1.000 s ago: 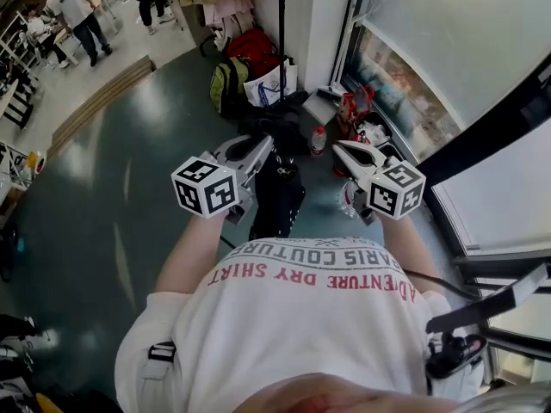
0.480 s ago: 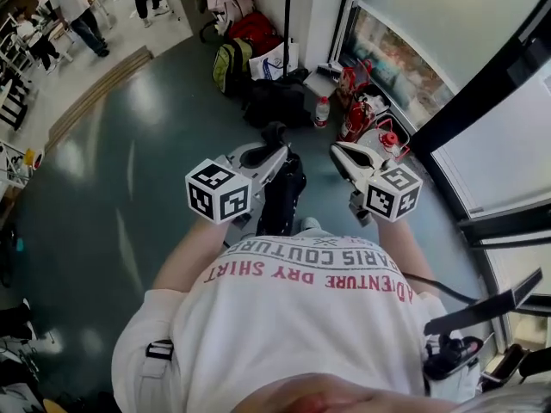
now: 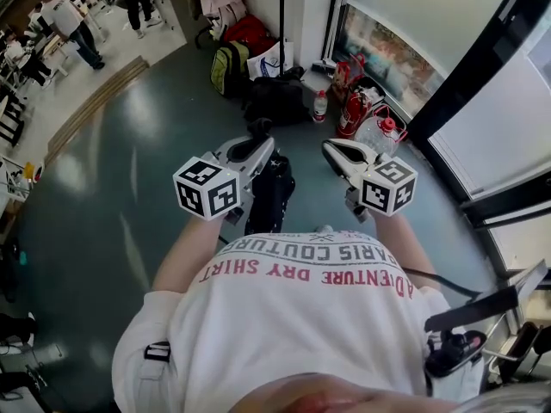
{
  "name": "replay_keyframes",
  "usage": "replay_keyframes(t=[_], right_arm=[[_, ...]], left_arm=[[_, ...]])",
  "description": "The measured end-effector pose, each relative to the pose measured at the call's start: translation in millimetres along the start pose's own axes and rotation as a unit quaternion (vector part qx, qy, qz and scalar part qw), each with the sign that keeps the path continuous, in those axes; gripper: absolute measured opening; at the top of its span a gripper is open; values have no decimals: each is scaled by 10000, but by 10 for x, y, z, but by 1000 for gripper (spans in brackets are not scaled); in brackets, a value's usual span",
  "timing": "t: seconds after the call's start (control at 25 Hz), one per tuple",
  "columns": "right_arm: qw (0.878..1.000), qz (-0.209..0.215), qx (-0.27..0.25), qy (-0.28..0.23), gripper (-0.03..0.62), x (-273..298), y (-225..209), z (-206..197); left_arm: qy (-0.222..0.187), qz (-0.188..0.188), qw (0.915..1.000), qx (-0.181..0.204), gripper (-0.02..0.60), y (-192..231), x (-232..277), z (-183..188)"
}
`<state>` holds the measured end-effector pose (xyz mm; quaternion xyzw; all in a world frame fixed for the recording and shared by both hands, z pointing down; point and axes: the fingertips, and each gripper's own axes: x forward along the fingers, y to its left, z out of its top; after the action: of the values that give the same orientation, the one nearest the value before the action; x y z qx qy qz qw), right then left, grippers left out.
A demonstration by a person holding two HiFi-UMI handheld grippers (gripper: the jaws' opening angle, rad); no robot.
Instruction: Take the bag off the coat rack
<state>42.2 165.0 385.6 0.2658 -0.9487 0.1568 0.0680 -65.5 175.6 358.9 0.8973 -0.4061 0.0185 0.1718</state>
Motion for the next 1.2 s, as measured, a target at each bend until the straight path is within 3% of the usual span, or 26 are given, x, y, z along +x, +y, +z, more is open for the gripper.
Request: replay_keyframes(t=[0.56,1.2], right_arm=[[9999,-83,-132,5,1,-98,323,-183],[9999,-123,-31,-35,0,-263,128,-286]], left_arm=[[-5,-69,10000,-64,18,-98,-315,-238],[126,-158,9998,-63,18,-241,-61,-350]])
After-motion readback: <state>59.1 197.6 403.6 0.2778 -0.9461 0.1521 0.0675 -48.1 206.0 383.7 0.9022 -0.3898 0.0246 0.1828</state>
